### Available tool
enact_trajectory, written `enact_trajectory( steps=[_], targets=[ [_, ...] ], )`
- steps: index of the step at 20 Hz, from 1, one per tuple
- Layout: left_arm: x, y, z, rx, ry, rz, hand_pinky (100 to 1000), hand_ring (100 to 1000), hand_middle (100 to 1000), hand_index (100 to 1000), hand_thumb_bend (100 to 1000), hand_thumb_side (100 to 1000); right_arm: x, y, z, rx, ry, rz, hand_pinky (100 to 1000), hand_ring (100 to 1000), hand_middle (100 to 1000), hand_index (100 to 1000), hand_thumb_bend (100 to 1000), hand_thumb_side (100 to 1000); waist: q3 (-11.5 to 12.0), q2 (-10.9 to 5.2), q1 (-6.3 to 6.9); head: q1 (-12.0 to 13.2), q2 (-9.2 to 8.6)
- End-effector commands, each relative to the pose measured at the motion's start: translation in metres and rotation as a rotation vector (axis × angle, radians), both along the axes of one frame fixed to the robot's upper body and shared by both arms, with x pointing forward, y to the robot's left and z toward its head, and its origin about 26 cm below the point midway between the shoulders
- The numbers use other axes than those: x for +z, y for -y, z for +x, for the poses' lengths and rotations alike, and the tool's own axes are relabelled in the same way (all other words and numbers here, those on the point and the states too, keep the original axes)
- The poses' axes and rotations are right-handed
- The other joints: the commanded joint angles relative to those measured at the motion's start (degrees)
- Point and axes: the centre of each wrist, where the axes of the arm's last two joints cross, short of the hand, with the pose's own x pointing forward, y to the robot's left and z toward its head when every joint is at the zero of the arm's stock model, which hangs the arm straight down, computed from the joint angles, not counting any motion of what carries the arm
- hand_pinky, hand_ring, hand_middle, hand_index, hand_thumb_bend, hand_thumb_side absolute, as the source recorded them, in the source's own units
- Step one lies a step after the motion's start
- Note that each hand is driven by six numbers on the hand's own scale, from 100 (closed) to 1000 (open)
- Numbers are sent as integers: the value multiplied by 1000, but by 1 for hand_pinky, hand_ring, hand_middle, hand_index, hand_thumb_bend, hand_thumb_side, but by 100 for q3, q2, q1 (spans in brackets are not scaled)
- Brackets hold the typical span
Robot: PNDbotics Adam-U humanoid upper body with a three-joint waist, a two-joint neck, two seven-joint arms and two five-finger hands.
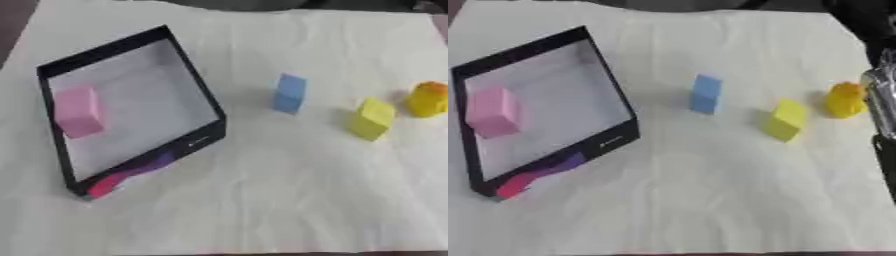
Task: Pick up objects on the table and place them in the box.
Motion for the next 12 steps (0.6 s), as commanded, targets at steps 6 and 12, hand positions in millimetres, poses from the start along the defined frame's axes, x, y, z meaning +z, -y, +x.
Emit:
enact_trajectory(
  steps=[6,12],
  targets=[
    [8,-4,-1,-3,14,44,680,672,755,820,356,528,34,-22,-9,32,52,-418,896,886,868,923,431,463,51,-216,-77,-41,39],
    [8,-3,0,-8,8,45,680,671,755,819,356,529,20,-40,0,81,-21,-562,896,887,871,931,501,451,71,-212,-87,-50,26]
  ],
)
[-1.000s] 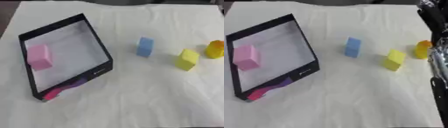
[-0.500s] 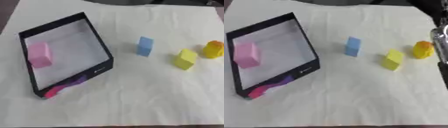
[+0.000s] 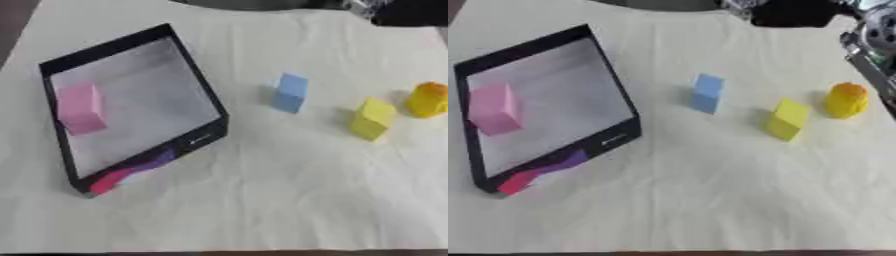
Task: Pick up objects on the table and place them in the box.
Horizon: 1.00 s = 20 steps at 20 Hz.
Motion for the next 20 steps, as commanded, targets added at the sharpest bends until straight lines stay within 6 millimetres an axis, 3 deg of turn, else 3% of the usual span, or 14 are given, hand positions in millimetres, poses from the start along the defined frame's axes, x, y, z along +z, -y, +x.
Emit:
enact_trajectory(
  steps=[1,10,20],
  targets=[
    [8,-3,-1,0,21,31,680,671,755,819,355,530,1,-5,2,2,-11,-82,895,886,869,928,494,455,4,-206,-75,-3,20],
    [6,-3,-1,-1,13,28,680,670,754,818,352,532,-9,-27,11,80,-120,-200,899,896,879,941,471,496,-5,-198,-69,0,33],
    [5,-3,-1,2,11,24,681,668,754,816,352,534,-8,-26,15,78,-250,-265,906,908,891,959,535,473,-26,-186,-75,42,51]
  ],
)
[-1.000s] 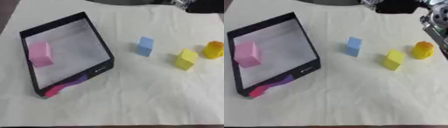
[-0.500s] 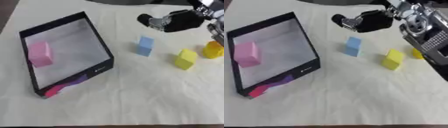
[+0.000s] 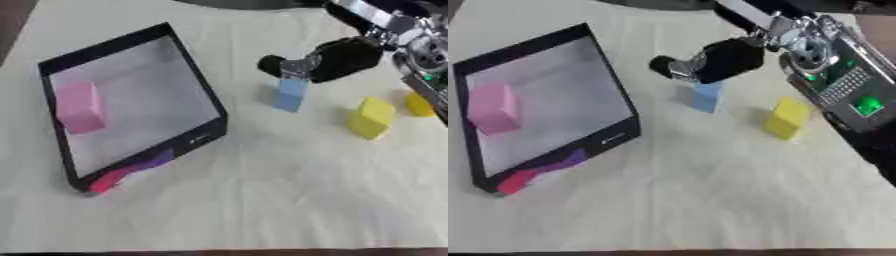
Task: Pick up objects on the table and place them in the box.
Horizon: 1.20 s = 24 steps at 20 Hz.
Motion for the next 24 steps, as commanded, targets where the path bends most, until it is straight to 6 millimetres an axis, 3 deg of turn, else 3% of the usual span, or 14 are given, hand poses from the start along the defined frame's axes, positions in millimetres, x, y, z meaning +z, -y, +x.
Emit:
enact_trajectory(
  steps=[1,9,24],
  targets=[
    [6,-3,-1,3,15,23,681,668,754,816,352,534,10,7,-1,-28,-3,-34,907,910,890,960,538,482,-12,-186,-78,32,19],
    [5,-3,-1,3,15,20,681,667,752,812,349,535,12,10,-1,-48,-59,-138,909,911,886,958,541,506,-26,-183,-81,66,4],
    [5,-2,-1,3,17,7,681,664,752,810,343,539,-25,20,31,-162,-179,-305,905,909,883,939,541,546,28,-119,-72,24,-61]
  ],
)
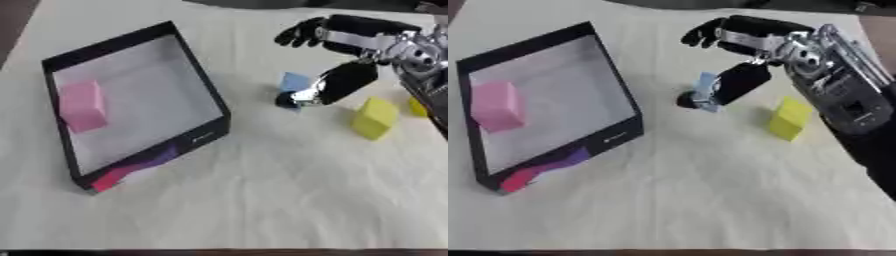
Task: Pick up objects on the table and place them in the box.
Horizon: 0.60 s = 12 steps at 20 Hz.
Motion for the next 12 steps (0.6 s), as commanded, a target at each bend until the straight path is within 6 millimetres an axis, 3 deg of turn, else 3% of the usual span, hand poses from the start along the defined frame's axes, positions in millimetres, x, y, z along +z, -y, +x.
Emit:
enact_trajectory(
  steps=[1,12],
  targets=[
    [7,-1,-1,-1,24,10,681,664,752,810,343,539,0,5,7,-29,21,-28,905,909,882,939,541,547,12,-114,-38,-17,-56],
    [8,0,-1,-4,26,6,682,663,752,809,335,542,-16,12,21,-72,8,-63,904,909,882,938,542,557,49,-54,-22,-41,-114]
  ],
)
